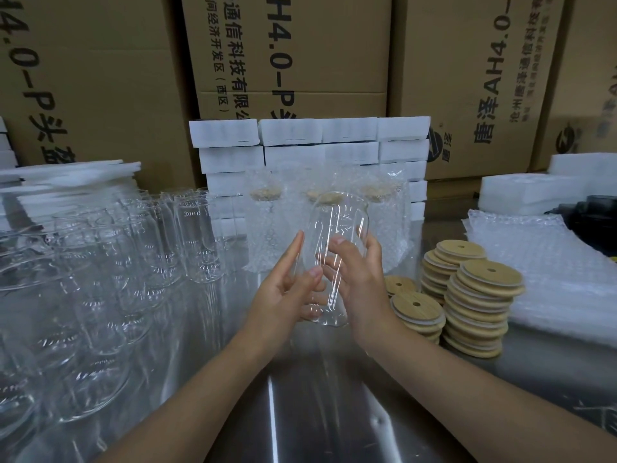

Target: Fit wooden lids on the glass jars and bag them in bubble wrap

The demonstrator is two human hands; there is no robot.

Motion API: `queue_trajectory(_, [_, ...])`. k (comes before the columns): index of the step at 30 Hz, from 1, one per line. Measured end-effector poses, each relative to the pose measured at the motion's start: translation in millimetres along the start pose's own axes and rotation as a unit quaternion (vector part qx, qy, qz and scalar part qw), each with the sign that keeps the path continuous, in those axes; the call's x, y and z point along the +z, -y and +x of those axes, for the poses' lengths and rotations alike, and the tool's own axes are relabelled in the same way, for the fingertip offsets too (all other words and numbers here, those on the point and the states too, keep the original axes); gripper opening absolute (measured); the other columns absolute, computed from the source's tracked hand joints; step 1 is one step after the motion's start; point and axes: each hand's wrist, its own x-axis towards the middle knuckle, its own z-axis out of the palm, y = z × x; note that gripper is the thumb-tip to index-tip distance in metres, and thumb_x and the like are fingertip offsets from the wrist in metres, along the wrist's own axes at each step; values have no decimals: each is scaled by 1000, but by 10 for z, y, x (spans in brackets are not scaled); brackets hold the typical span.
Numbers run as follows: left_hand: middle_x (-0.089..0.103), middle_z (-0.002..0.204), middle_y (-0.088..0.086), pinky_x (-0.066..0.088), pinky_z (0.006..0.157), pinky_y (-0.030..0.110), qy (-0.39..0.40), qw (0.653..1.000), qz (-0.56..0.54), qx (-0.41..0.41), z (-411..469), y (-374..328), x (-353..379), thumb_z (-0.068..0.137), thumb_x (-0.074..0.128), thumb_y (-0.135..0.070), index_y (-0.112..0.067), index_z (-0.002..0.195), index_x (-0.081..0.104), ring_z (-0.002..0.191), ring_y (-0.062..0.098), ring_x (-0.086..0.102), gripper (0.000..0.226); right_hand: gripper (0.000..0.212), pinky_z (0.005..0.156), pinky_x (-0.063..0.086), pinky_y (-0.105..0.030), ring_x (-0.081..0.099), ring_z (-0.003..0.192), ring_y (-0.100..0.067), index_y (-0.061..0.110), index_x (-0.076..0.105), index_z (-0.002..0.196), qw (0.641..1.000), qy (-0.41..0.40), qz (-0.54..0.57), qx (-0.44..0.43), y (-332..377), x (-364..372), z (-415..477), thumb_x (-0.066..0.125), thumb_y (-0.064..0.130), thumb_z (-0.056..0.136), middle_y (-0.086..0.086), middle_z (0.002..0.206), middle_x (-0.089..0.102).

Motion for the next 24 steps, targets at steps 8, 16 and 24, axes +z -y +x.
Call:
queue_trajectory(8, [70, 106, 21, 59, 74, 48, 28, 975, -160, -151, 64, 74, -3, 70, 59, -52, -34, 147, 32, 87, 37, 71, 84, 57, 50, 54, -27, 72, 74, -8, 25, 42, 136, 993, -28, 43, 104, -6, -42, 101, 65, 35, 85, 5, 98, 71])
queue_trajectory(16, [63, 116, 9, 60, 68, 47, 3, 917, -356, -181, 40, 65, 66, 75, 57, -46, -25, 119, 56, 88, 34, 72, 49, 86, 81, 51, -35, 60, 105, -6, 40, 32, 137, 997, 0, -23, 70, 12, -11, 52, 72, 49, 61, 6, 131, 55])
queue_trajectory(24, [54, 139, 11, 59, 69, 43, -15, 928, -318, -195, 50, 108, 39, 100, 36, -46, -21, 144, 43, 107, 29, 67, 51, 82, 62, 52, -13, 60, 95, 5, 43, 18, 139, 996, 10, -76, -36, -3, 1, -34, 73, 24, 82, 13, 129, 43])
